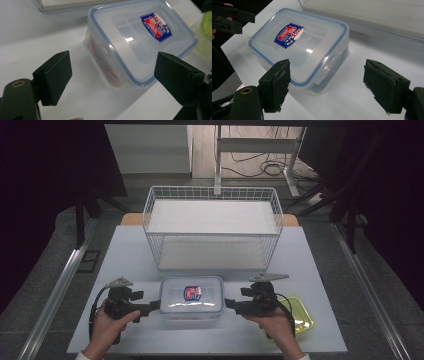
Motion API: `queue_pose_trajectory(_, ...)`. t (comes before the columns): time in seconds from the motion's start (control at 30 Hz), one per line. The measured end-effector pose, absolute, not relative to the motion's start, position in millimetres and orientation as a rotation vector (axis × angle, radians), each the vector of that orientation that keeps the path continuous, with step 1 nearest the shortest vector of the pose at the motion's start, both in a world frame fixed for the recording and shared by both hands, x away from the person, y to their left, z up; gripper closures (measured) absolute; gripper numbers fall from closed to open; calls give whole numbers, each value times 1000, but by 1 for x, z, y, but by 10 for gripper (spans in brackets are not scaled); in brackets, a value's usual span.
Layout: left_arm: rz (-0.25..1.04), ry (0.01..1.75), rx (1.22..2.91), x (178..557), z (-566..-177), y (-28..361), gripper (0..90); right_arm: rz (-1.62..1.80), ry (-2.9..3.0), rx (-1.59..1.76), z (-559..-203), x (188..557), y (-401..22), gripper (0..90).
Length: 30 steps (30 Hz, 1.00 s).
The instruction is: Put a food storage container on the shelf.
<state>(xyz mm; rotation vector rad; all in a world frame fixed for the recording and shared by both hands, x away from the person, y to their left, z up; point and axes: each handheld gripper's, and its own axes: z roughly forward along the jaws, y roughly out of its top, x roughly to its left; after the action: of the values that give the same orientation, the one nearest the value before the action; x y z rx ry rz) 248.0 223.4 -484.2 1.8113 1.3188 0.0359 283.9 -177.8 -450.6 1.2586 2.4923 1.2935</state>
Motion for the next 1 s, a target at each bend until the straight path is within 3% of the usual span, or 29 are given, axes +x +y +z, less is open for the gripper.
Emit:
queue_pose_trajectory(0.77, -283, 1371, 1744, 285, -515, 210, 127, 1270, 2501, 1298, -451, 288, -176, 197)
queue_pose_trajectory(1.0, -344, 1343, 1745, 287, -520, 206, 178, 1263, 2507, 1310, -453, 289, -175, 193)
